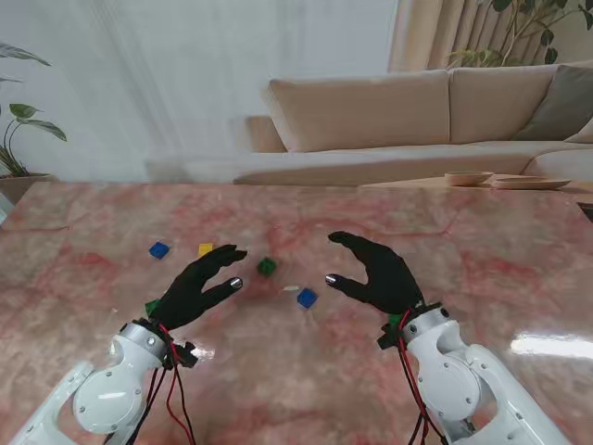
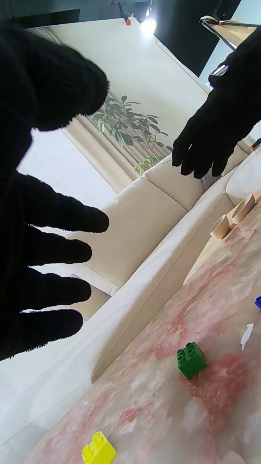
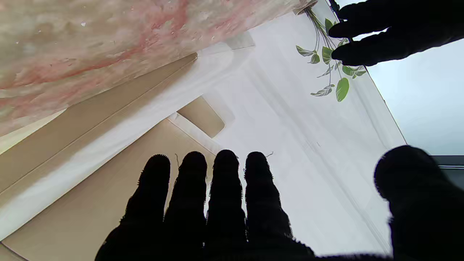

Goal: Build a two-level staggered structure with toy bricks

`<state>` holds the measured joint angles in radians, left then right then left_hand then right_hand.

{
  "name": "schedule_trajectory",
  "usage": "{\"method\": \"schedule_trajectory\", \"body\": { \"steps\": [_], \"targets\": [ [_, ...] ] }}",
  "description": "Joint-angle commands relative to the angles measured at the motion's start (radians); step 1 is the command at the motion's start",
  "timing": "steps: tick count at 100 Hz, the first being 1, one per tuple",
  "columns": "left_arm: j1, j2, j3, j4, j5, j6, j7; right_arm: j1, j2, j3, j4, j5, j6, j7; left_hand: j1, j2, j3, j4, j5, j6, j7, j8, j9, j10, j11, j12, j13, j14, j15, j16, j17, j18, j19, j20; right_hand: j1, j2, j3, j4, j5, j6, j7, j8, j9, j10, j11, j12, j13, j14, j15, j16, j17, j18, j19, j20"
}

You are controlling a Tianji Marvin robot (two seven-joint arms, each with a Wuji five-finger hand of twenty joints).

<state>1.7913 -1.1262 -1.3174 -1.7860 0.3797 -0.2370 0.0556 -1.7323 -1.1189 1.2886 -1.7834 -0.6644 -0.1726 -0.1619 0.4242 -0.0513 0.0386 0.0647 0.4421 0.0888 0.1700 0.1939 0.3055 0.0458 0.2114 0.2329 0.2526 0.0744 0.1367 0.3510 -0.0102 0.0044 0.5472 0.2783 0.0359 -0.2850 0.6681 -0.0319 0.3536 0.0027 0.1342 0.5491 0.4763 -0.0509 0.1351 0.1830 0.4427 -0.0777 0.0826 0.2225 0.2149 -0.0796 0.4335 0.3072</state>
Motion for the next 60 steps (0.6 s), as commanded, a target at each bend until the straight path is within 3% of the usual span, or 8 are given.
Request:
{"method": "schedule_trajectory", "body": {
  "steps": [1,30,38,49,60],
  "targets": [
    [0.007,-0.004,0.007,0.001,-0.004,0.005,0.005,-0.002,-0.002,0.002,0.006,0.004,0.0,0.013,-0.006,0.042,-0.003,0.011,0.012,0.007,-0.011,-0.01,0.008,-0.028,-0.014,-0.008,-0.033,-0.049,-0.021,-0.012,-0.013,-0.027,-0.031,-0.008,-0.012,0.012,-0.017,0.021,0.003,-0.018,-0.006,-0.014,-0.018,-0.015,-0.017,-0.018,-0.031,-0.016,-0.008,-0.022,-0.014,-0.038,0.004,-0.026],
    [0.009,-0.004,0.014,0.002,0.006,0.007,0.012,0.005,0.004,-0.016,0.033,0.011,0.024,0.044,-0.005,0.041,-0.002,0.011,0.012,0.007,-0.011,-0.01,0.008,-0.028,-0.014,-0.009,-0.033,-0.052,-0.02,-0.012,-0.013,-0.029,-0.03,-0.007,-0.001,0.003,-0.019,0.02,-0.006,-0.024,-0.002,-0.018,-0.028,-0.024,-0.007,0.0,-0.01,-0.01,0.023,0.014,-0.02,-0.012,0.04,-0.01],
    [0.009,-0.003,0.012,0.002,0.007,0.005,0.009,0.01,0.005,-0.024,0.034,-0.001,0.052,0.046,-0.006,0.042,-0.002,0.011,0.011,0.007,-0.011,-0.011,0.007,-0.028,-0.015,-0.009,-0.033,-0.05,-0.02,-0.012,-0.013,-0.029,-0.03,-0.007,0.008,-0.011,-0.019,0.016,-0.008,-0.022,0.0,-0.018,-0.026,-0.025,0.002,0.025,0.007,-0.004,0.043,0.056,-0.021,0.004,0.082,0.028],
    [0.009,-0.001,0.002,-0.004,0.001,0.011,-0.006,0.022,0.005,-0.042,0.033,-0.02,0.101,0.049,-0.004,0.041,-0.001,0.011,0.011,0.007,-0.011,-0.011,0.005,-0.028,-0.015,-0.009,-0.035,-0.051,-0.021,-0.012,-0.014,-0.03,-0.031,-0.008,0.029,-0.039,-0.017,0.011,-0.01,-0.01,0.013,-0.011,-0.022,-0.025,0.042,0.093,0.035,-0.003,0.096,0.146,-0.021,0.035,0.191,0.17],
    [0.011,0.001,-0.004,-0.006,0.006,0.008,-0.008,0.036,0.007,-0.074,0.042,-0.055,0.147,0.042,-0.003,0.041,-0.002,0.01,0.011,0.008,-0.011,-0.011,0.006,-0.028,-0.014,-0.009,-0.034,-0.049,-0.02,-0.012,-0.012,-0.031,-0.031,-0.008,0.059,-0.099,-0.007,0.003,-0.002,0.001,0.068,0.031,-0.042,-0.029,0.159,0.266,0.01,-0.021,0.216,0.279,-0.046,0.034,0.244,0.372]
  ]
}}
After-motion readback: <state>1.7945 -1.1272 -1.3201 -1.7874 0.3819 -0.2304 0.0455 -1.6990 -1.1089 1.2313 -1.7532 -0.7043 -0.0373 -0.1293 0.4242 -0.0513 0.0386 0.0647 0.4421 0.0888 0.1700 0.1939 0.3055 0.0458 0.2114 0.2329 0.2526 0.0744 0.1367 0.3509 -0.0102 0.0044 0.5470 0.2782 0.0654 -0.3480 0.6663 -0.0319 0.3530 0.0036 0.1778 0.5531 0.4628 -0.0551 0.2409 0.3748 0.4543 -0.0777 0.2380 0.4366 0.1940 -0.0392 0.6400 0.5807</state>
